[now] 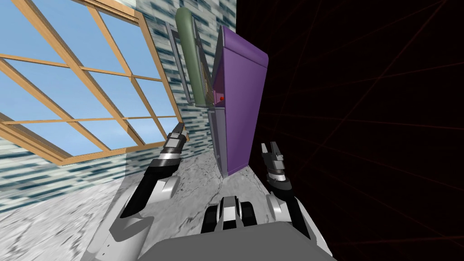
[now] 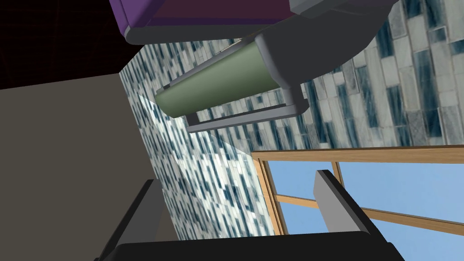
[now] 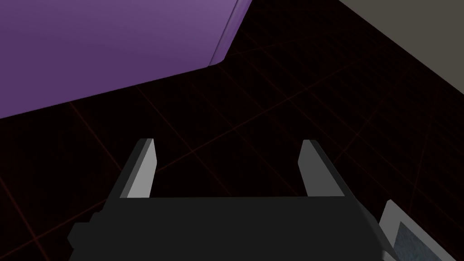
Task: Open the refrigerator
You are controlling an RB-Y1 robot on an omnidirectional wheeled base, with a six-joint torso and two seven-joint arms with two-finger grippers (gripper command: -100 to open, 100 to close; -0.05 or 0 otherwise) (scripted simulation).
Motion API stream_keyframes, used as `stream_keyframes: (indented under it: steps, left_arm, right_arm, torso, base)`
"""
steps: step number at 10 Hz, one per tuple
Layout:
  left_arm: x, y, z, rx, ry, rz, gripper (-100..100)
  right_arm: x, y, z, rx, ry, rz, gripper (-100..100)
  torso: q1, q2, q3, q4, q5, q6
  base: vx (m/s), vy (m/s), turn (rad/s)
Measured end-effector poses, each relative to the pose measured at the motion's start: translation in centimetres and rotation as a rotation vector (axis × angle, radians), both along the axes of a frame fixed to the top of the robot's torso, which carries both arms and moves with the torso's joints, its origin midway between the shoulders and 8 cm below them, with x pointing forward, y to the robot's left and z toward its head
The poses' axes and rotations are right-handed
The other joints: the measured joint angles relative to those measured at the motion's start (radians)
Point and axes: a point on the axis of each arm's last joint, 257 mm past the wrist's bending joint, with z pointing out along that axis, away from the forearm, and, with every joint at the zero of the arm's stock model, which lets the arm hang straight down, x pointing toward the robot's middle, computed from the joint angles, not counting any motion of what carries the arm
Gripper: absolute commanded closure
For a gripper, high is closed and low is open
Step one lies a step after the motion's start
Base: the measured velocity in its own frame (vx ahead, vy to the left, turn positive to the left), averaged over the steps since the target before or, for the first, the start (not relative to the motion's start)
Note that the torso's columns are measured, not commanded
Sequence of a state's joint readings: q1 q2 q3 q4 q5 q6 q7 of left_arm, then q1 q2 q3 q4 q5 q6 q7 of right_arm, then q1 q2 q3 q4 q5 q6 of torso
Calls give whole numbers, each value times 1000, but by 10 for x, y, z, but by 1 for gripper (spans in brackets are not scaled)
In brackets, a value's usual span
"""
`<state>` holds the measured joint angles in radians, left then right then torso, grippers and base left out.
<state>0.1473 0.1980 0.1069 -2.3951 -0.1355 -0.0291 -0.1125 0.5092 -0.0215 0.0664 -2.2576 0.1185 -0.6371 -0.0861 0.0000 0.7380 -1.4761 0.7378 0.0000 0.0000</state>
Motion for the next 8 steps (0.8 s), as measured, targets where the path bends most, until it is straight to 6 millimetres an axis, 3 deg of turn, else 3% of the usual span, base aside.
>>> stream_keyframes:
  steps: [8]
  left_arm:
    - [11,4,45,15,-15,69,-100]
  right_arm:
    - [0,0,0,0,0,0,0]
  torso:
    - [0,0,0,0,0,0]
  base:
    - [82,-15,21]
